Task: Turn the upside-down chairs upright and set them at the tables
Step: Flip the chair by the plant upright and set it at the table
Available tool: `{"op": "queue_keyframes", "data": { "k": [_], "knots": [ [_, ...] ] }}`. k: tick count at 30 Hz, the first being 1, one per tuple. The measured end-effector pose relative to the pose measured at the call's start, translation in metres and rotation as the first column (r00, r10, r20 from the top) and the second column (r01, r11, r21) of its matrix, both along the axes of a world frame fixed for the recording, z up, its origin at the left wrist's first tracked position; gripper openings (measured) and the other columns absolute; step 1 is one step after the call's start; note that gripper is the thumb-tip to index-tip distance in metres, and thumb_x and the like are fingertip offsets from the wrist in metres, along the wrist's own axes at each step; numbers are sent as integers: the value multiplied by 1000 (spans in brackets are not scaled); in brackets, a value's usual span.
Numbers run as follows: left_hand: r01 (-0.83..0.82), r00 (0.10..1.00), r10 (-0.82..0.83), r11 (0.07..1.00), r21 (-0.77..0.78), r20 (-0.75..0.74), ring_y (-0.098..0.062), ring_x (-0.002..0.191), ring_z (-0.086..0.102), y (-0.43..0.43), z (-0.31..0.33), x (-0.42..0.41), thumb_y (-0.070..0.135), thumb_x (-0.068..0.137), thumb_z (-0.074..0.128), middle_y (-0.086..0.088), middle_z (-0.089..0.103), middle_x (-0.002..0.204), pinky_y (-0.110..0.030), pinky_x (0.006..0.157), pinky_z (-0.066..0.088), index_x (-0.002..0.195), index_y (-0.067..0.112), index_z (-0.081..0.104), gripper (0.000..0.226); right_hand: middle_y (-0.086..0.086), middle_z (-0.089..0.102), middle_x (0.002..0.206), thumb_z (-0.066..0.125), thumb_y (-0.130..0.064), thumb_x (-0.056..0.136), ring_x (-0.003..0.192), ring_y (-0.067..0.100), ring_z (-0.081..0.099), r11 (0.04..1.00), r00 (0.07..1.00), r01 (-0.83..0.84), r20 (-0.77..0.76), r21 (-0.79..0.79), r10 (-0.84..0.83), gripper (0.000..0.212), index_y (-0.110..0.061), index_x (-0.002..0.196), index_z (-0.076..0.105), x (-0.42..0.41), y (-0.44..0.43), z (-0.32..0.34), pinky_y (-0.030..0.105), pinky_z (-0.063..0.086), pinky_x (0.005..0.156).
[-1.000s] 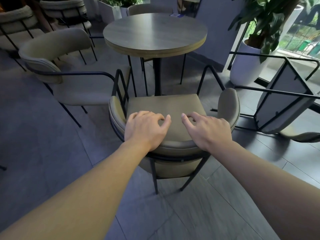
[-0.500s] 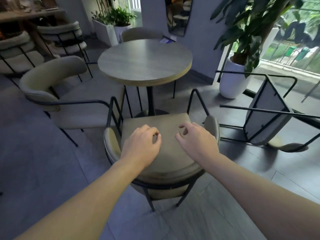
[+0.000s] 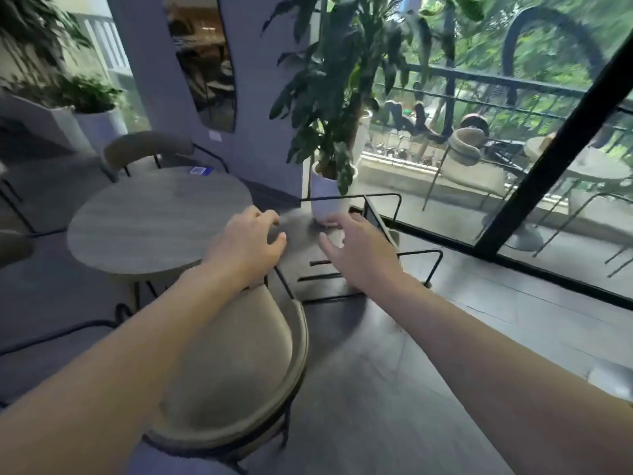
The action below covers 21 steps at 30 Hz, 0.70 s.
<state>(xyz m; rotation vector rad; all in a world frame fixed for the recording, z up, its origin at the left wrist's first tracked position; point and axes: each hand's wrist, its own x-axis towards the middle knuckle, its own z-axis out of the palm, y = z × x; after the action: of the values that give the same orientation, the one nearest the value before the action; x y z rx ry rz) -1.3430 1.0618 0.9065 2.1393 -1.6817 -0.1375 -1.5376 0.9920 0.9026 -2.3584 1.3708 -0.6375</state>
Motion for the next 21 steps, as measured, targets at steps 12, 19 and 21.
{"op": "queue_keyframes", "data": {
  "k": [12,19,21],
  "knots": [
    [445,895,-443,892,-83,45,-23,115,55,-223,76,-250,43,97,54,0,56,130,-38,84,49,131,27,58,38,3,60,135,54,-46,99,118,27,62,909,912,405,-23,-99,-409,47,-24,140,56,-236,-143,77,43,53,93],
    [515,856,-508,853,-85,93,-24,115,56,-340,92,-355,45,98,53,-1,52,136,-44,91,51,136,26,54,43,1,60,130,56,-42,98,109,24,63,870,875,485,33,-89,-484,45,-25,141,57,-349,-253,85,42,55,84],
    [516,854,-506,853,-78,119,-22,113,56,-369,94,-371,46,98,51,0,51,135,-44,87,53,136,27,53,43,1,61,129,57,-42,98,104,24,65,869,873,488,37,-80,-487,45,-26,139,58,-368,-284,84,42,55,82]
  ]
}}
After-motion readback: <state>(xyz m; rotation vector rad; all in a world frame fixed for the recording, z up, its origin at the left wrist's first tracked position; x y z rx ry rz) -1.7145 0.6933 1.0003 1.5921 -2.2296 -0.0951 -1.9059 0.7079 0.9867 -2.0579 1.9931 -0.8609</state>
